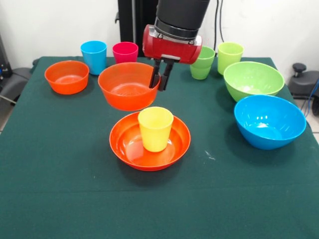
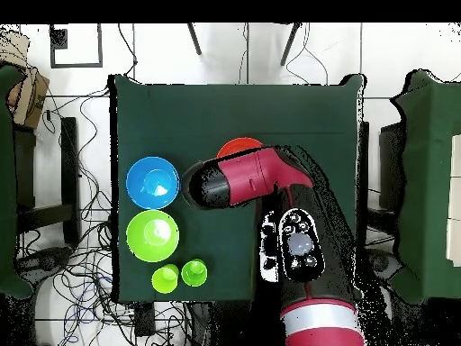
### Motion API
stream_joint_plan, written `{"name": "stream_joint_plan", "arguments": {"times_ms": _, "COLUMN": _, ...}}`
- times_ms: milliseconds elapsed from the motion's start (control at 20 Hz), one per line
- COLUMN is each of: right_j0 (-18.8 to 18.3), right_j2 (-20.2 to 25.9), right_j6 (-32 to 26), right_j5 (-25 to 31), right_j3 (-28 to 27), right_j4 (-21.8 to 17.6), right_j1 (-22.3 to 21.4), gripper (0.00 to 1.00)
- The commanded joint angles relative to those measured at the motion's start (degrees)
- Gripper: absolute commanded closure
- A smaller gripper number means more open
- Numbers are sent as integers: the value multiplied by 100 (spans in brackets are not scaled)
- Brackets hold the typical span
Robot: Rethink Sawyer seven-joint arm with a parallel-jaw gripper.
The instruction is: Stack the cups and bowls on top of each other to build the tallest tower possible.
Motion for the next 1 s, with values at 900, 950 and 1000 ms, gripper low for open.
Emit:
{"name": "stream_joint_plan", "arguments": {"times_ms": 900, "right_j0": 534, "right_j2": -373, "right_j6": 689, "right_j5": 137, "right_j3": -440, "right_j4": 500, "right_j1": 365, "gripper": 100}}
{"name": "stream_joint_plan", "arguments": {"times_ms": 950, "right_j0": 552, "right_j2": -391, "right_j6": 693, "right_j5": 126, "right_j3": -448, "right_j4": 510, "right_j1": 374, "gripper": 100}}
{"name": "stream_joint_plan", "arguments": {"times_ms": 1000, "right_j0": 565, "right_j2": -402, "right_j6": 690, "right_j5": 131, "right_j3": -460, "right_j4": 531, "right_j1": 384, "gripper": 100}}
